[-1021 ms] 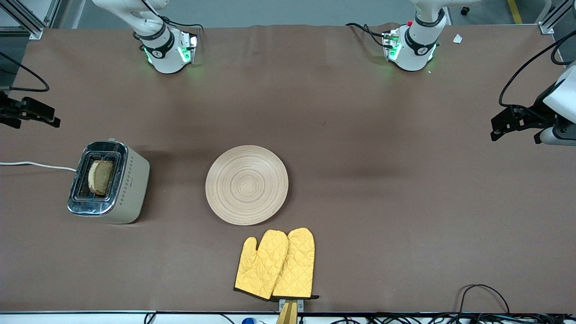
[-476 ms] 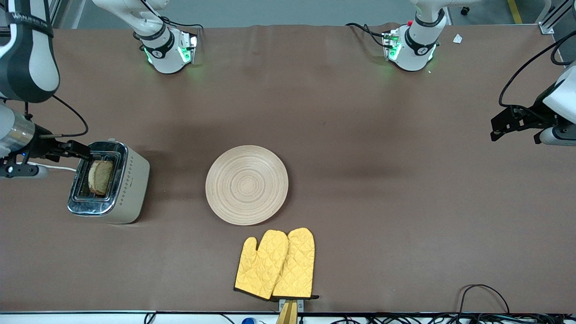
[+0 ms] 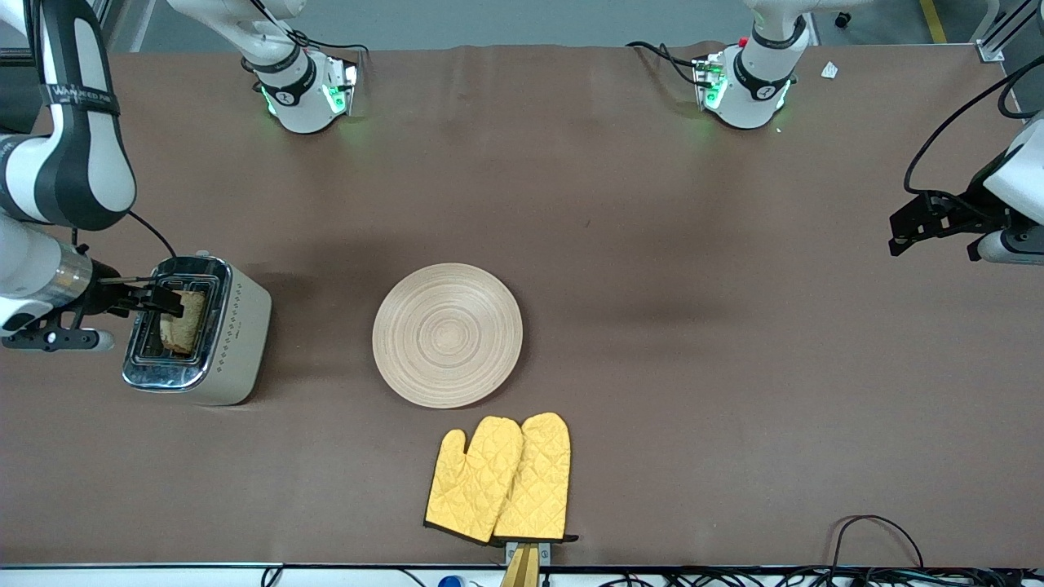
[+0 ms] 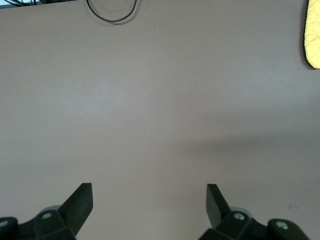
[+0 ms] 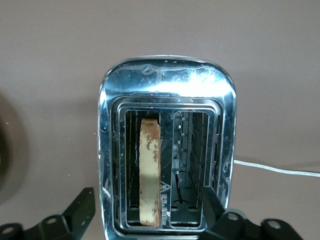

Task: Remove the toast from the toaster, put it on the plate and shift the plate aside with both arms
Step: 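Close the right gripper on the toast slice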

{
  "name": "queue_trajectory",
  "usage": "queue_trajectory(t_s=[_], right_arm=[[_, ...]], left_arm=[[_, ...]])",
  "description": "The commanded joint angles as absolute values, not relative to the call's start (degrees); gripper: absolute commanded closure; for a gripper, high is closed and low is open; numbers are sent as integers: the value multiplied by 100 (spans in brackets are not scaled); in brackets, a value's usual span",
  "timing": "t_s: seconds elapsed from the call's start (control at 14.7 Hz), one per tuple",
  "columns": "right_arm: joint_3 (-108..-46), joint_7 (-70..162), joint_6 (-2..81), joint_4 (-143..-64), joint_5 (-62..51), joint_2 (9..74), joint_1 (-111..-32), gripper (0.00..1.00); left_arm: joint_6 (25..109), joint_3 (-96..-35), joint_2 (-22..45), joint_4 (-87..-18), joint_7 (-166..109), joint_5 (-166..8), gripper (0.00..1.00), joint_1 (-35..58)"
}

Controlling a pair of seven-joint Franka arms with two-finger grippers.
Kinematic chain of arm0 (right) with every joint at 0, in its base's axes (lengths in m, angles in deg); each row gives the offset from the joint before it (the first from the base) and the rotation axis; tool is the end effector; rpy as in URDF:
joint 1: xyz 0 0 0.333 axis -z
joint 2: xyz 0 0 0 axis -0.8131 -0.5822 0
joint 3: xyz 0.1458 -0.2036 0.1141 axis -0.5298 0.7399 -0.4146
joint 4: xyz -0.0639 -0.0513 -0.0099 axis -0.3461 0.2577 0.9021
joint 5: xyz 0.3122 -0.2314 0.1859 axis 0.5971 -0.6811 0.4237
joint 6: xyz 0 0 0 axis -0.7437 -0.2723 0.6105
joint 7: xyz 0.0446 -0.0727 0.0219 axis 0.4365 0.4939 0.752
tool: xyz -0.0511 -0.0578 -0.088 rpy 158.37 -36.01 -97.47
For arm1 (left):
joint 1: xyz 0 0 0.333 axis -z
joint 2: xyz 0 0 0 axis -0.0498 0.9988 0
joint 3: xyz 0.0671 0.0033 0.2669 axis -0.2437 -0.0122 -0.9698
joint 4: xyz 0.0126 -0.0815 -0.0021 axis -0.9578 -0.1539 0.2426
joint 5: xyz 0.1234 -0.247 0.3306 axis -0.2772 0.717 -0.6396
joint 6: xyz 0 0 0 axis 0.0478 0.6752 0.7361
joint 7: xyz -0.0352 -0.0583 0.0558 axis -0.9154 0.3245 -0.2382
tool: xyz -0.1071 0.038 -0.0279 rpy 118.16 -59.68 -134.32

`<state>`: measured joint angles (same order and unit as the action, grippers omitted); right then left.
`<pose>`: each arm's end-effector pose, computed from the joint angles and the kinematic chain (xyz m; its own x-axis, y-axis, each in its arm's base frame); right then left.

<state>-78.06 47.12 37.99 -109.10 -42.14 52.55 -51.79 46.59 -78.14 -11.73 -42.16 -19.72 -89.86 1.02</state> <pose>0.6338 -0.0760 0.3439 0.9985 -0.0155 -0.0522 -0.0152 -0.9999 0.0069 0.6159 -0.0387 0.5654 0.9899 -0.1109 0.0882 -0.1090 -0.9937 -0.0257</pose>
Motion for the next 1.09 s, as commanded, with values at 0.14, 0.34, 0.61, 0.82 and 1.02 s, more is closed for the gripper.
queue_trajectory(t_s=[0.14, 0.34, 0.61, 0.82, 1.02], right_arm=[[-7867, 4676, 3831, -10921, -4288, 5127, -5088, 39], [-7867, 4658, 3822, -10921, -4279, 5083, -5088, 53], [-7867, 4632, 3813, -10930, -4279, 5022, -5097, 72], [-7858, 4632, 3779, -10878, -4279, 5021, -5097, 98], [-7867, 4475, 3665, -10632, -4261, 5039, -5106, 100]], left_arm=[[4630, -7794, -1122, -4111, -2025, -9098, 0, 92], [4630, -7794, -1131, -4111, -2025, -9098, 0, 101], [4630, -7794, -1131, -4111, -2025, -9098, 0, 101], [4630, -7794, -1122, -4119, -2025, -9098, 0, 101], [4630, -7794, -1131, -4119, -2025, -9098, 0, 101]])
